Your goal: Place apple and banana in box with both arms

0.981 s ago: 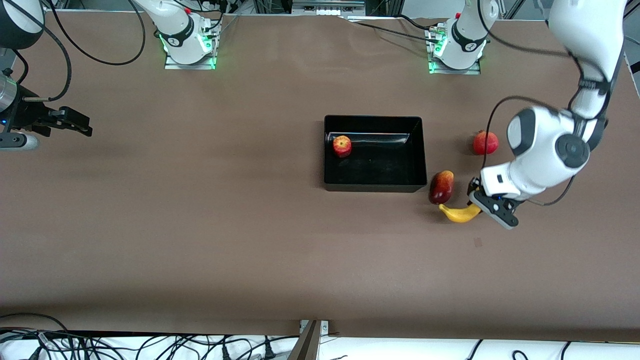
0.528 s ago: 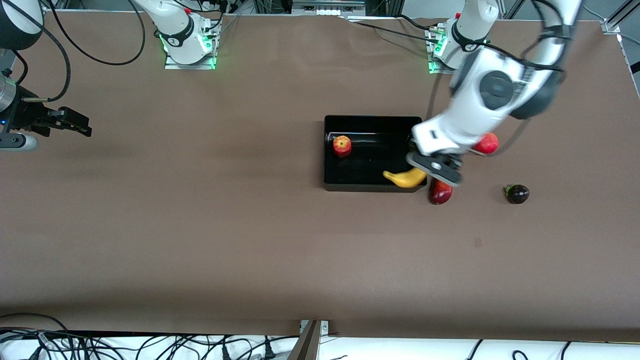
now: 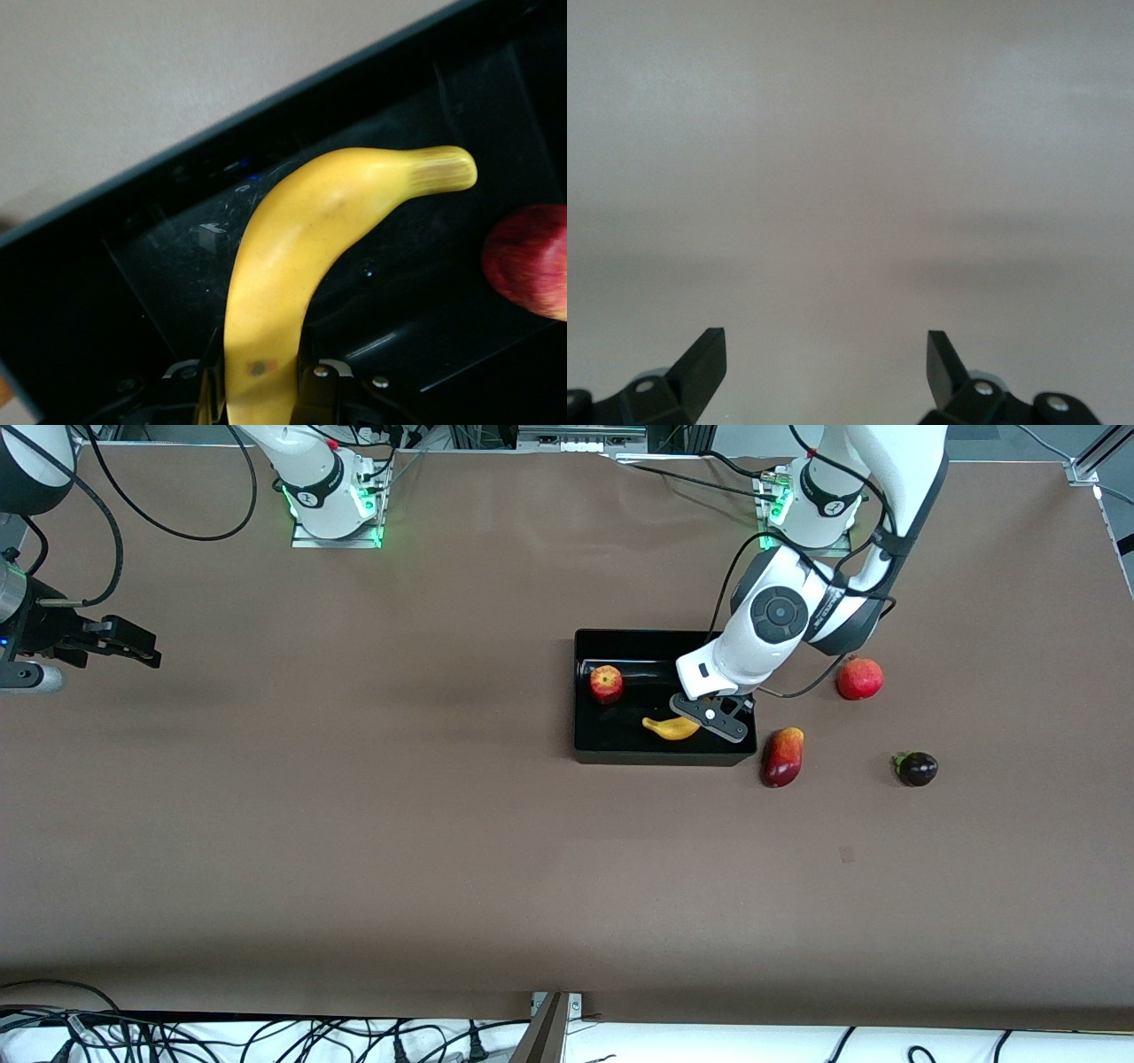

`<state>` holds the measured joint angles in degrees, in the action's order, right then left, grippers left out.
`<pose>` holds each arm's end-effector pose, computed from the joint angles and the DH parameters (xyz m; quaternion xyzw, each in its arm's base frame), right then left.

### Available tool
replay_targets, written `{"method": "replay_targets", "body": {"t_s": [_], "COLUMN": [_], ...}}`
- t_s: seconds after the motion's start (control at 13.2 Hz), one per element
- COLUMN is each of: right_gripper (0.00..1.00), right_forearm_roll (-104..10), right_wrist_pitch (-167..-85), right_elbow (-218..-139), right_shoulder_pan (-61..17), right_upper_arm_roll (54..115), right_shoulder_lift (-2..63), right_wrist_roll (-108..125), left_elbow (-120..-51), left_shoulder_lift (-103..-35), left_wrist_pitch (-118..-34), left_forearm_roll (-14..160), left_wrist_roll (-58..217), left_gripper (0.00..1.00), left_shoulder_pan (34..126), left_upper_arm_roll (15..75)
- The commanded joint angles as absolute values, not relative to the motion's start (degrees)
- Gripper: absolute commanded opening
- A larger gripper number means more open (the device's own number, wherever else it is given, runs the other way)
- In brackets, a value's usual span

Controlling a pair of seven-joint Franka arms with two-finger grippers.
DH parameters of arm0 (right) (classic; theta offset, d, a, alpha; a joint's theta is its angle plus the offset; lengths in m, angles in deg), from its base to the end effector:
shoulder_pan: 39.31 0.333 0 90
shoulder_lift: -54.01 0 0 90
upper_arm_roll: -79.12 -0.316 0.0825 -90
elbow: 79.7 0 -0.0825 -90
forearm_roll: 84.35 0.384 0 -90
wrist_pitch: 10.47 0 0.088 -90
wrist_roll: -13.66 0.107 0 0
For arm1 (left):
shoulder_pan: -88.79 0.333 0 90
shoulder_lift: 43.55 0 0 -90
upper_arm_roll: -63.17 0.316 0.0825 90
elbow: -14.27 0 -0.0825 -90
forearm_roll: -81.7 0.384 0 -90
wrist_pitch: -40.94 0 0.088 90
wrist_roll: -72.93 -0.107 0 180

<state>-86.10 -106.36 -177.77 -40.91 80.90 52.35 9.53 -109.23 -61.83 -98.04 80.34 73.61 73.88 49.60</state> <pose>0.5635 -0.0361 0.5503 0.9993 0.0086 -0.0344 0.0134 0.4952 -0.2683 0.2503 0.9728 -0.2262 -0.0309 0.0380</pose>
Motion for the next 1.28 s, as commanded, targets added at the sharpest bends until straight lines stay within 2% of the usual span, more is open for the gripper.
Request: {"method": "replay_targets", "body": {"t_s": [0.0,0.15,0.23,0.3,0.38,0.45,0.6,0.83,1.21], "right_gripper": [1.0,1.0,1.0,1.0,1.0,1.0,1.0,1.0,1.0], "right_forearm_roll": [-86.11,-86.11,-86.11,-86.11,-86.11,-86.11,-86.11,-86.28,-86.63], "right_wrist_pitch": [-106.19,-106.1,-106.1,-106.1,-106.01,-106.1,-106.19,-106.1,-106.01], "right_elbow": [-176.91,-176.91,-176.91,-176.91,-176.91,-176.91,-176.91,-176.91,-176.99], "right_shoulder_pan": [-41.15,-41.15,-41.15,-41.15,-41.15,-41.15,-41.15,-40.98,-40.98], "right_upper_arm_roll": [80.7,80.7,80.7,80.7,80.7,80.7,80.7,80.7,80.7], "right_shoulder_lift": [52.08,52.08,52.08,52.08,52.08,52.08,52.08,52.08,52.08], "right_wrist_roll": [10.23,10.23,10.23,10.14,10.14,10.14,10.14,10.14,10.05], "left_elbow": [-109.74,-110.01,-110.01,-110.01,-110.01,-110.1,-110.1,-109.4,-102.56], "left_shoulder_lift": [-61.65,-62.61,-62.79,-62.79,-62.88,-63.32,-61.49,-52.98,-36.54], "left_wrist_pitch": [-98.54,-98.72,-98.72,-98.72,-98.63,-98.63,-97.93,-95.66,-71.96], "left_forearm_roll": [83.01,83.02,83.11,83.2,83.2,83.2,83.2,83.2,82.93], "left_wrist_roll": [73.02,73.11,73.02,72.93,72.93,73.02,73.28,73.2,73.28], "left_gripper": [0.0,0.0,0.12,0.16,0.39,0.99,1.0,1.0,1.0], "left_shoulder_pan": [73.23,73.23,73.23,73.23,73.23,73.23,73.23,74.98,81.48], "left_upper_arm_roll": [50.25,50.25,50.43,50.78,51.48,51.75,51.75,51.75,51.66]}}
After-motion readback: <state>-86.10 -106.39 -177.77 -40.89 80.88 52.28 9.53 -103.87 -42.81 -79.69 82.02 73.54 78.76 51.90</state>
